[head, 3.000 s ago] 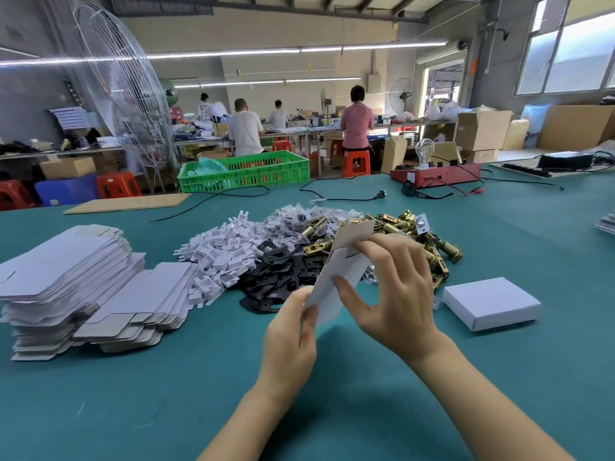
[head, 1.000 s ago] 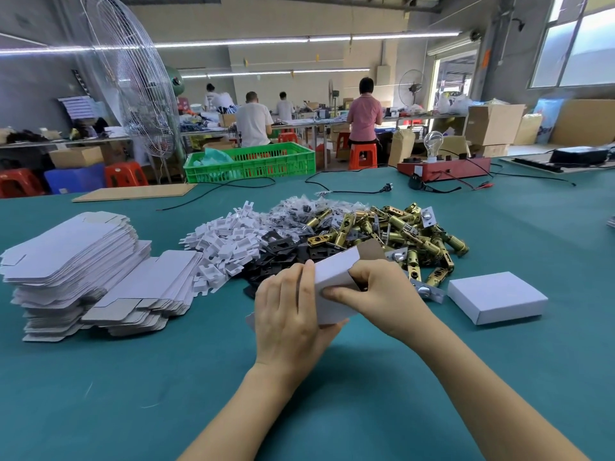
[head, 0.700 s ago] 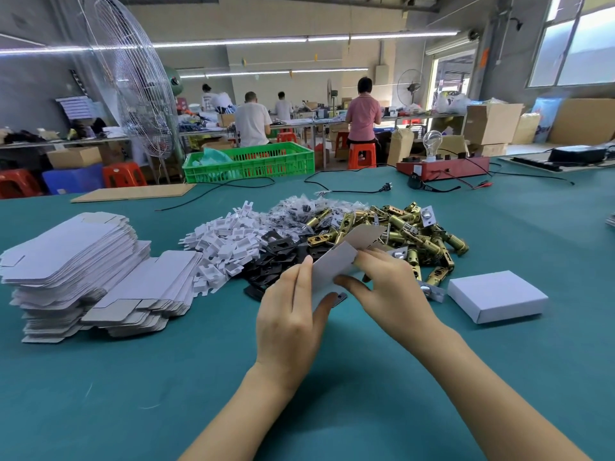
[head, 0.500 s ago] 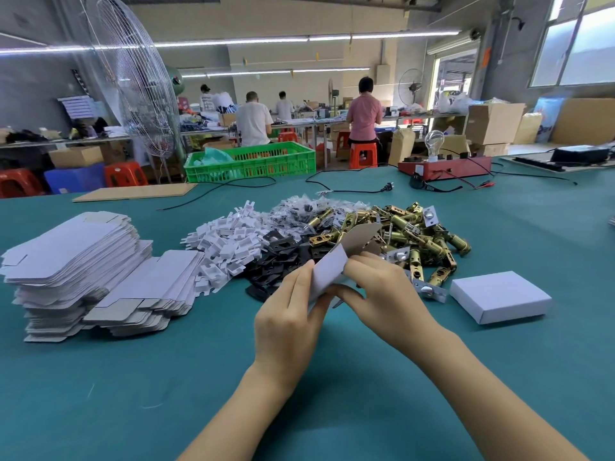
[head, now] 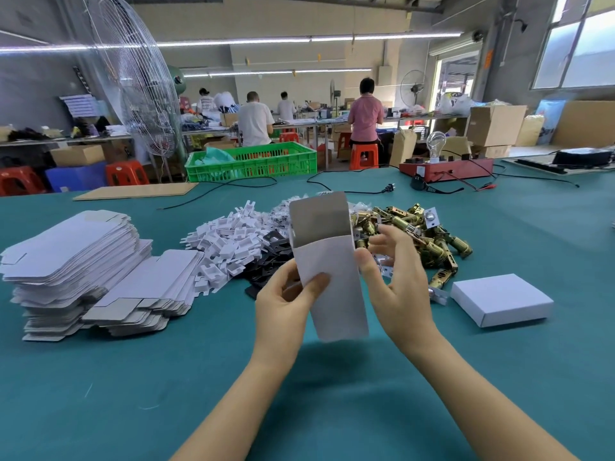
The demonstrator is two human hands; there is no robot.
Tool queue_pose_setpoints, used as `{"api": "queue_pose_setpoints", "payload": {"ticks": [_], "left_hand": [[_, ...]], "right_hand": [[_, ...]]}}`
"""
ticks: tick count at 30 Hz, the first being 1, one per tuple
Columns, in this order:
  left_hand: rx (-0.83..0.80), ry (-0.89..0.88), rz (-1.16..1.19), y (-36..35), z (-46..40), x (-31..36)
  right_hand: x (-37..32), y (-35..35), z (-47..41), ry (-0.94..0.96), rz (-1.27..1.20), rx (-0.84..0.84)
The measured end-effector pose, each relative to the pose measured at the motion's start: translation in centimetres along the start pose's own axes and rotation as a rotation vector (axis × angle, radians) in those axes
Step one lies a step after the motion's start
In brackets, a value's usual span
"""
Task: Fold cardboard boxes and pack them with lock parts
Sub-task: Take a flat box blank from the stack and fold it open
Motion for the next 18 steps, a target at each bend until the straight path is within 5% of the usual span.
{"api": "queue_pose_setpoints", "payload": {"ticks": [11,18], "left_hand": [[-0.146,0.087,0.059,-1.7,0.8,-0.9],[-0.161,0.002,-0.056,-1.3,0.7,-0.7]], "right_hand": [[1.8,-2.1,2.2,-0.138,-0.181,0.022],[3.0,-3.5,2.1,-0.253,-0.303,-0.163]]}}
Point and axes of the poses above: each hand's wrist, its own z-axis away from the middle knuckle, its own y-axis out of the back of the hand, x = y × z, the point moved 6 cm from there along -z, towards the middle knuckle, and after that the axes turned 8 degrees about z, right-handed, at the moved point
